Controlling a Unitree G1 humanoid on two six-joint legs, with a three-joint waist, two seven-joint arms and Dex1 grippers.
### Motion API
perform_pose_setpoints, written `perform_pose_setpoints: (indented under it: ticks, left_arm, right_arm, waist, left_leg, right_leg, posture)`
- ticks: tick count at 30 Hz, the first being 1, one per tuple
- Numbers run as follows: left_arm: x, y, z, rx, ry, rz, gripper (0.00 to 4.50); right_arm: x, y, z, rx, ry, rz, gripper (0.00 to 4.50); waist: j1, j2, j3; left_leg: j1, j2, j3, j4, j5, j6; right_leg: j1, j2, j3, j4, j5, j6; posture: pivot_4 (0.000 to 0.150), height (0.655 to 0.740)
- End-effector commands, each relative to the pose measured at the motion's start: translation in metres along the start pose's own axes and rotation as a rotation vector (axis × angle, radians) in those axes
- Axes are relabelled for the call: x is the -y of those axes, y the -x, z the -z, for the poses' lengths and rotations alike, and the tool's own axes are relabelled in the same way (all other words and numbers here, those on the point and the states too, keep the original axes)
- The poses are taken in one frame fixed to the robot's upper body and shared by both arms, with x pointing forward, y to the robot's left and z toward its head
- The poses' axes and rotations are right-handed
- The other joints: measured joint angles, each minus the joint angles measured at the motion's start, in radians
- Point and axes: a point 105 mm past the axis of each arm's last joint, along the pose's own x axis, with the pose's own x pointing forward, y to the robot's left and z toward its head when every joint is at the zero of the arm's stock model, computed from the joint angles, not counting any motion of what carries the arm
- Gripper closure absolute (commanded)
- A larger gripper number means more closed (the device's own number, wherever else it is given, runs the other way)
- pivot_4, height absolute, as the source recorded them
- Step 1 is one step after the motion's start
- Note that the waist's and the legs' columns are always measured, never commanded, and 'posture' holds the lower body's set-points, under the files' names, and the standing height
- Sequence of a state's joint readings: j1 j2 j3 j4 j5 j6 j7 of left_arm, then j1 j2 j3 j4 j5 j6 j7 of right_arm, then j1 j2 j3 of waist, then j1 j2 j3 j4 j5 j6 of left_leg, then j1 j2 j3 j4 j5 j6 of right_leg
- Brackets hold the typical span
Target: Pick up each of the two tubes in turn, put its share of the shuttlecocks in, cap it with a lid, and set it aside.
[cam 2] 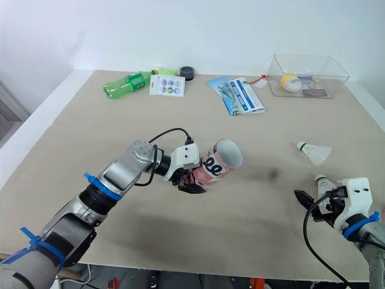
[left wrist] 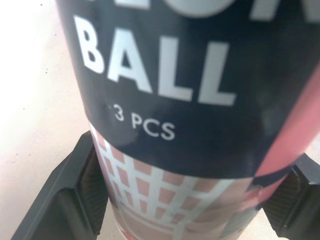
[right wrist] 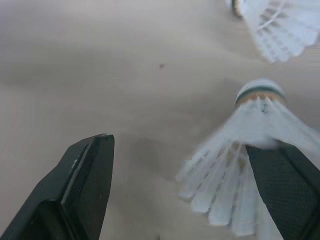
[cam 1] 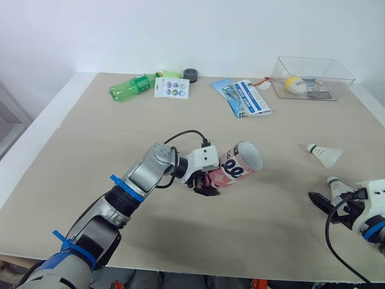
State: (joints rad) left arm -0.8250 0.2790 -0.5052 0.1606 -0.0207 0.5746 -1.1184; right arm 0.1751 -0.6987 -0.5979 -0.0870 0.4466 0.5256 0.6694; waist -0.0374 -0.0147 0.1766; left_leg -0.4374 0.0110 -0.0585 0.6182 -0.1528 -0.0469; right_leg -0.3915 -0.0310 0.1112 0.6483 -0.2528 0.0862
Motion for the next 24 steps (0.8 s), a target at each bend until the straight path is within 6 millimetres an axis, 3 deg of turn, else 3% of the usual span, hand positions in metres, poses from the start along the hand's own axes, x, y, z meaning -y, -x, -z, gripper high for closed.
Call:
perform_pose_setpoints:
  ticks: [1, 8, 11, 17, 18, 24]
  left_arm:
    - [0.001, -0.001, 0.001, -0.009, -0.007, -0.005, 0.86]
    - [0.000, -0.002, 0.000, -0.011, -0.020, -0.003, 0.86]
    - [0.000, -0.002, 0.000, -0.012, -0.022, 0.000, 0.86]
    - [-0.001, -0.002, 0.001, -0.015, -0.028, 0.001, 0.86]
    - [-0.002, -0.002, 0.001, -0.016, -0.030, 0.001, 0.86]
    - [-0.006, 0.001, 0.004, -0.024, -0.038, 0.000, 0.86]
  right_arm:
    - [0.010, -0.001, -0.017, 0.076, -0.025, 0.065, 0.07]
    - [0.017, -0.004, -0.017, 0.079, -0.042, 0.108, 0.07]
    - [0.022, -0.004, -0.017, 0.081, -0.041, 0.129, 0.78]
    - [0.026, -0.004, -0.017, 0.084, -0.014, 0.142, 4.06]
    - [0.026, -0.004, -0.017, 0.082, -0.005, 0.140, 4.44]
    - [0.021, -0.002, -0.029, 0.095, 0.109, 0.094, 4.44]
  waist:
    - [-0.002, 0.000, 0.000]
    - [-0.002, 0.000, 0.000]
    - [-0.002, 0.000, 0.000]
    - [-0.002, 0.000, 0.000]
    - [-0.002, 0.000, 0.000]
    - [-0.003, 0.001, 0.000]
  left_leg:
    - [0.000, 0.000, 0.000, 0.000, 0.000, 0.000]
    - [0.000, 0.000, 0.000, 0.000, 0.000, 0.000]
    - [0.000, 0.000, 0.000, 0.000, 0.000, 0.000]
    - [0.000, 0.000, 0.000, 0.000, 0.000, 0.000]
    - [0.000, 0.000, 0.000, 0.000, 0.000, 0.000]
    - [0.000, 0.000, 0.000, 0.000, 0.000, 0.000]
  right_leg:
    - [0.000, 0.000, 0.000, 0.000, 0.000, 0.000]
    - [0.000, 0.000, 0.000, 0.000, 0.000, 0.000]
    - [0.000, 0.000, 0.000, 0.000, 0.000, 0.000]
    - [0.000, 0.000, 0.000, 0.000, 0.001, 0.000]
    - [0.000, 0.000, 0.000, 0.000, 0.001, 0.000]
    - [0.000, 0.000, 0.000, 0.000, 0.001, 0.000]
  posture:
    - [0.150, 0.7400]
    - [0.150, 0.7400]
    - [0.150, 0.7400]
    - [0.150, 0.7400]
    - [0.150, 0.7400]
    - [0.150, 0.7400]
